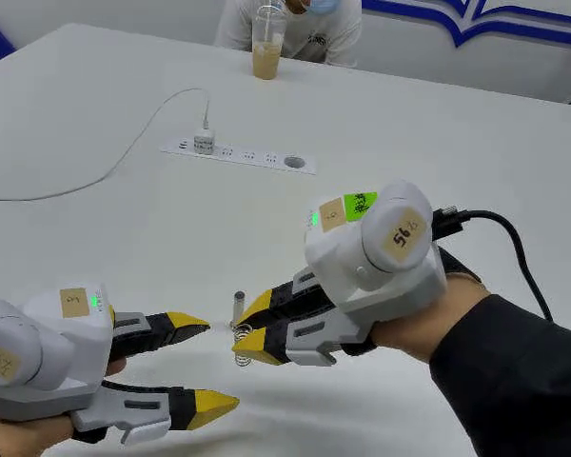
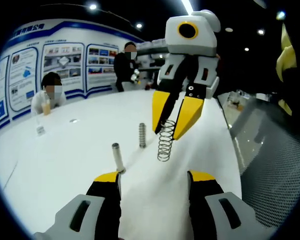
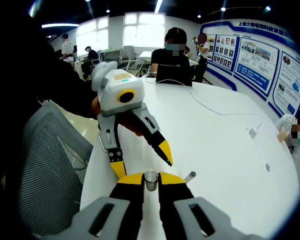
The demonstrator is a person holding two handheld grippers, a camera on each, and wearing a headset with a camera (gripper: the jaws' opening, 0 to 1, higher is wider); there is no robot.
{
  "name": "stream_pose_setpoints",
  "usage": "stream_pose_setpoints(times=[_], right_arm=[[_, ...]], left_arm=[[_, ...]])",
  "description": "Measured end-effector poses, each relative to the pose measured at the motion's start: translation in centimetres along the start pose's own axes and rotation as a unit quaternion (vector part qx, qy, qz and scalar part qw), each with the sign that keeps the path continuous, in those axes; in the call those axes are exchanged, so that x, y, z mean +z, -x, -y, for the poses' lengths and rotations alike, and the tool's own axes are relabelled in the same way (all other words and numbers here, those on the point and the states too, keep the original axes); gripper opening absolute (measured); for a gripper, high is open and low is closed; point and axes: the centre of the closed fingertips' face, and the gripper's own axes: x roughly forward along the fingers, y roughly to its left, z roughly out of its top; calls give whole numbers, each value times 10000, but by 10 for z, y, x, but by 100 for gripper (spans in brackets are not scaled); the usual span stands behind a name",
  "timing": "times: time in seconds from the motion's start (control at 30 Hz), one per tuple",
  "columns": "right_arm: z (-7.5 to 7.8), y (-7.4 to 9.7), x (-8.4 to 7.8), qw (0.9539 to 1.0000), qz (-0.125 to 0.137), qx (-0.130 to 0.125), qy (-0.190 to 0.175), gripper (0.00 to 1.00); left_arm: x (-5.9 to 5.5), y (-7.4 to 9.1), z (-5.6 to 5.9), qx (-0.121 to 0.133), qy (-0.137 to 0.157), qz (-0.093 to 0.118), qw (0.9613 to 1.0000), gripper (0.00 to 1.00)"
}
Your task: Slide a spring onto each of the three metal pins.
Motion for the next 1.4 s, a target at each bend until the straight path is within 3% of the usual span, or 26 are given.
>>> stream_pose_setpoints(times=[0.37, 0.97, 1.4], right_arm=[[9, 5, 0, 9999, 35, -149, -78, 12], [44, 15, 6, 9966, 245, -709, -334, 12], [61, 12, 14, 9940, 410, -912, -437, 12]], left_arm=[[0, 2, -4, 99, 161, 44, 9998, 63], [0, 2, -6, 193, 283, 35, 9994, 72], [-3, 1, -6, 179, 302, 17, 9994, 75]])
